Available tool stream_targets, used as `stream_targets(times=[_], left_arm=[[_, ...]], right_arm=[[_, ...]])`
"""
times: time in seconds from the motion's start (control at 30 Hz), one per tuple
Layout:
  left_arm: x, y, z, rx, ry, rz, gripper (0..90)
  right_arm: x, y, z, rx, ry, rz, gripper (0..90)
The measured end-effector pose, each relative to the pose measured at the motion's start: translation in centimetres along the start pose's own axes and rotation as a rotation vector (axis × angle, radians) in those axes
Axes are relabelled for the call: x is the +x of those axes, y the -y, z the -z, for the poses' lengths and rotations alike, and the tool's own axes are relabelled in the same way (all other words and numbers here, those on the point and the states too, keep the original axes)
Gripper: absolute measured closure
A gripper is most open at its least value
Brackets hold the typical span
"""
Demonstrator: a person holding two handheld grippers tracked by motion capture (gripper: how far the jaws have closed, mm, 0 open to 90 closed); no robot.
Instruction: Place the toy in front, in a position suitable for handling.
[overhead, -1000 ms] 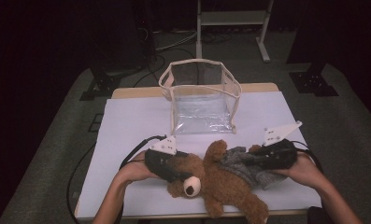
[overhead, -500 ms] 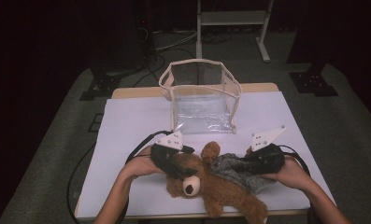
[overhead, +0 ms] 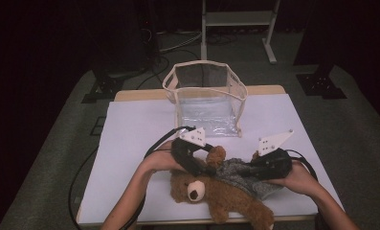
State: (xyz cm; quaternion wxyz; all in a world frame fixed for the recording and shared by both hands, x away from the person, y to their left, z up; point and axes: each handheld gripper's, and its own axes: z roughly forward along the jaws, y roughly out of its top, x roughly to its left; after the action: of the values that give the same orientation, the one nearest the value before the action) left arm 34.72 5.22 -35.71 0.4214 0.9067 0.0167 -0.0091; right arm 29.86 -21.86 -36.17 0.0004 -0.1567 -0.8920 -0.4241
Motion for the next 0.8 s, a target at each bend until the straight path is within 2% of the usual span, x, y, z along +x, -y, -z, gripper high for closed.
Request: stream_targets(times=[0.07, 0.13, 0.23, 0.3, 0.4, 0.57, 0.7, 0.8], left_arm=[[0.2, 0.0, -0.4, 0.007, 0.021, -0.006, 27.8], [0.4, -0.1, -0.6, 0.003, 0.044, -0.020, 43.1], [0.5, -0.2, -0.6, 0.003, 0.023, -0.013, 61.1], [0.6, -0.4, -0.4, -0.013, 0.003, -0.003, 65.2], [1.0, -1.0, -0.3, -0.008, -0.029, -0.015, 67.7], [2.0, -2.7, 0.7, -0.015, -0.084, -0.037, 68.5], [2.7, -4.5, 1.9, -0.010, -0.166, -0.106, 68.1], [2.9, -4.7, 2.8, -0.016, -0.189, -0.114, 66.7]], right_arm=[[0.0, 0.0, 0.0, 0.001, -0.001, 0.000, 78.3], [-0.1, 0.0, 0.0, 0.002, 0.000, -0.001, 78.3], [-0.3, 0.0, 0.1, -0.006, 0.009, -0.005, 78.2], [-0.7, 0.0, 0.3, -0.017, 0.012, -0.012, 78.3], [-1.6, -0.2, 1.0, -0.043, 0.020, -0.033, 78.2], [-3.1, -1.3, 2.2, -0.063, 0.077, -0.041, 78.2], [-4.5, -2.8, 3.4, -0.096, 0.116, -0.042, 78.2], [-4.8, -3.6, 3.5, -0.108, 0.129, -0.033, 78.2]])
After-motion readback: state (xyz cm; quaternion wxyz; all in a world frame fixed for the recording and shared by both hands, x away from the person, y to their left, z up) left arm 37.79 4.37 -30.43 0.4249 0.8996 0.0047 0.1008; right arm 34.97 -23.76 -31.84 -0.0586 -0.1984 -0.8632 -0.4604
